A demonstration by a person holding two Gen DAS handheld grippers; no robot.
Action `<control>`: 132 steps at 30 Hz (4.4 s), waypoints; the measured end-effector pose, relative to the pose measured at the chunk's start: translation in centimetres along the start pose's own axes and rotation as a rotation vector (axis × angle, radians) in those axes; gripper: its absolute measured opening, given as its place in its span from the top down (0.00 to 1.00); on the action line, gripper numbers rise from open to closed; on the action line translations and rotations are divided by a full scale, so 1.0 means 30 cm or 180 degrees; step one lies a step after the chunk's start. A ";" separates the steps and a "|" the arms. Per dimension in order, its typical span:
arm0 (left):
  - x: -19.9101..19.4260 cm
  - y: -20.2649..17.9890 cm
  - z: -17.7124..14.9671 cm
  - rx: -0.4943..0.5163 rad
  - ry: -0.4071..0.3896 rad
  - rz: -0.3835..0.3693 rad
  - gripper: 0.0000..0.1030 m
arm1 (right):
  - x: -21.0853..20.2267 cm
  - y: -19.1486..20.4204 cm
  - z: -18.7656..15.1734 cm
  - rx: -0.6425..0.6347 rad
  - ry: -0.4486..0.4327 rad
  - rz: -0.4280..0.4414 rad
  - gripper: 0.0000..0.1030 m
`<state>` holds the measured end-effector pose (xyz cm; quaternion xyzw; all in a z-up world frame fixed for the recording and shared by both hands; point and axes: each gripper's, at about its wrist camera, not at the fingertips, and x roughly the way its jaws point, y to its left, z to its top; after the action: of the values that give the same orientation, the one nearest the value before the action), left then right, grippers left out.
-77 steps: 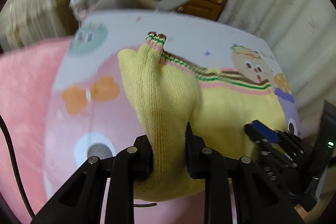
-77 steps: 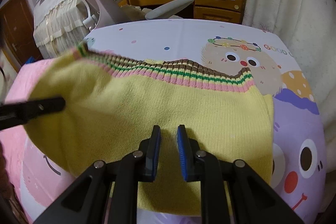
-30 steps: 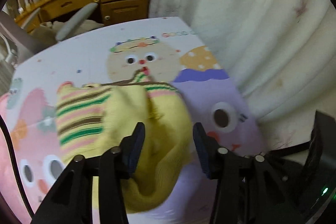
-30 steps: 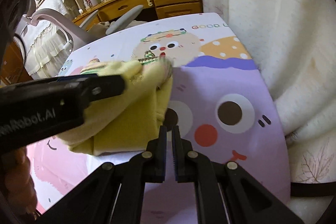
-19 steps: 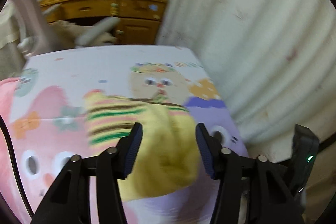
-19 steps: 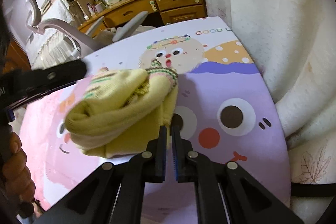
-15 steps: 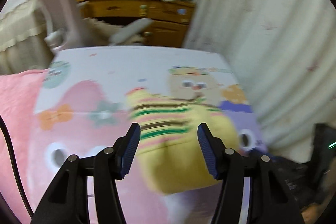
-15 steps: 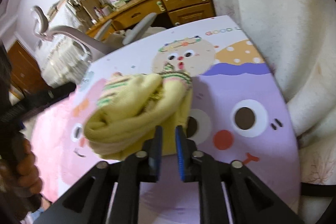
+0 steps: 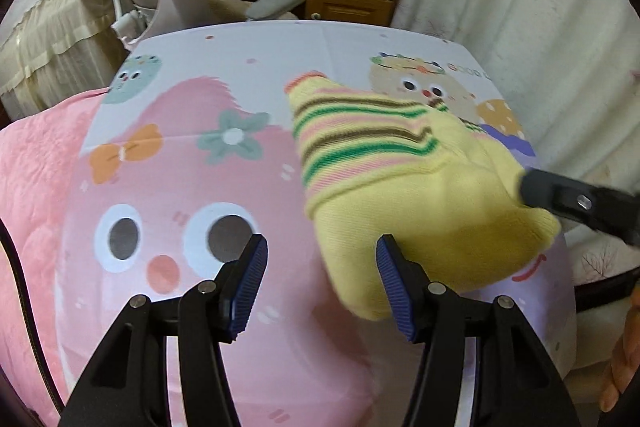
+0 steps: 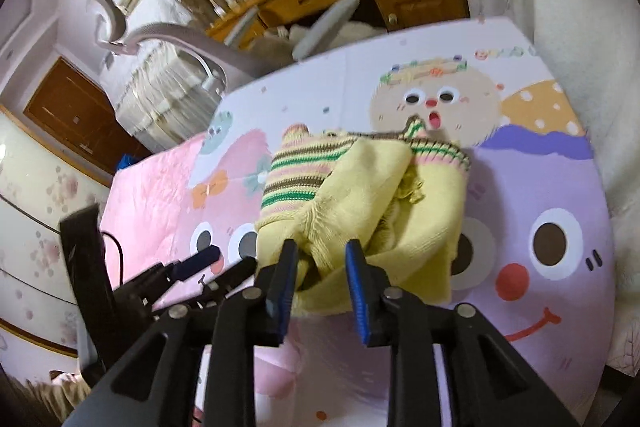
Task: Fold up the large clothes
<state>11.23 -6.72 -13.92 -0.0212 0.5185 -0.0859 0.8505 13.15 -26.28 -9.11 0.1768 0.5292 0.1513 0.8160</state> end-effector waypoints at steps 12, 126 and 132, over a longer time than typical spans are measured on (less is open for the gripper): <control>0.028 -0.036 -0.014 -0.0109 -0.0041 -0.0190 0.46 | 0.102 -0.026 0.074 0.0362 0.0329 -0.0016 0.53; 0.030 -0.005 -0.017 0.0073 0.0308 -0.0392 0.28 | 0.039 -0.141 -0.214 -0.0494 0.0109 -0.0494 0.91; 0.067 -0.023 -0.030 0.0167 0.0369 -0.0291 0.28 | 0.100 -0.231 -0.235 -0.0107 0.0197 -0.0510 0.91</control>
<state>11.23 -7.70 -16.00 -0.0175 0.5629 -0.1393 0.8145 8.28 -30.24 -17.32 0.1154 0.5640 0.0998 0.8115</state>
